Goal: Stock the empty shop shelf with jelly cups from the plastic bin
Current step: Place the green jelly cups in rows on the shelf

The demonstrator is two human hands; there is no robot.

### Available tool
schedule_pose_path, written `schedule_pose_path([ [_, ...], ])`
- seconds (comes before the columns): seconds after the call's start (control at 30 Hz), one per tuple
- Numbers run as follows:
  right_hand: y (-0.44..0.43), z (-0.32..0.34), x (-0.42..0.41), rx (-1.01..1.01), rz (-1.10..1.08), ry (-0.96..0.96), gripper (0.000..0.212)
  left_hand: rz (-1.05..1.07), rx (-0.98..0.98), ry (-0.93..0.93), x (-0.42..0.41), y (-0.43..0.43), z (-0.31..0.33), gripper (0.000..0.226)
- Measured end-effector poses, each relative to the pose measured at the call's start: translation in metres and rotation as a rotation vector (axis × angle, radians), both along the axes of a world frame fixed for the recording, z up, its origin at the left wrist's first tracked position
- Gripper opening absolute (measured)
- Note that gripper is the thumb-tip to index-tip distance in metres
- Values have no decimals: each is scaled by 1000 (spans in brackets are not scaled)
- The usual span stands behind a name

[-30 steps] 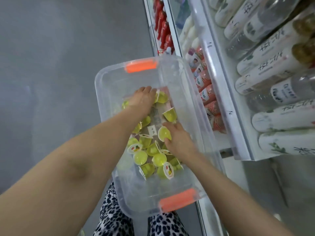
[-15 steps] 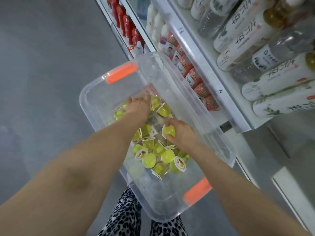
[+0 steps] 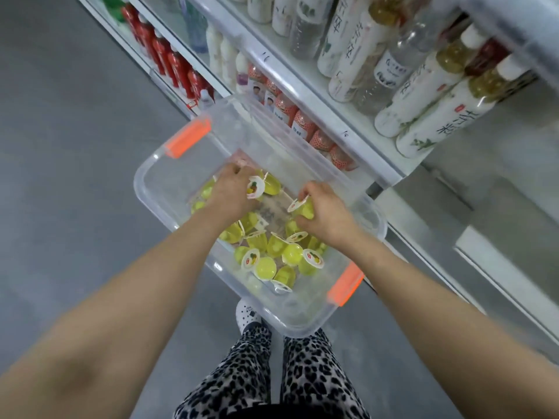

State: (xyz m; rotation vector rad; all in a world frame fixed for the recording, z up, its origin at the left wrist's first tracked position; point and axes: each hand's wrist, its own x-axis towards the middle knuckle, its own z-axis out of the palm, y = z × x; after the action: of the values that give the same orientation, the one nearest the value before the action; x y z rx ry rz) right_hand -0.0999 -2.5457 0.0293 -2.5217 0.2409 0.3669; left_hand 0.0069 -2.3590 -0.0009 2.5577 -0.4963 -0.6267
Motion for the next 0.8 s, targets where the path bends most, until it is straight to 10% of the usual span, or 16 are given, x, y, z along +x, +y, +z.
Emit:
schedule_pose_path([
  [0.8, -125, 155, -302, 119, -874, -699, 45, -298, -878, 215, -249, -193, 175, 46],
])
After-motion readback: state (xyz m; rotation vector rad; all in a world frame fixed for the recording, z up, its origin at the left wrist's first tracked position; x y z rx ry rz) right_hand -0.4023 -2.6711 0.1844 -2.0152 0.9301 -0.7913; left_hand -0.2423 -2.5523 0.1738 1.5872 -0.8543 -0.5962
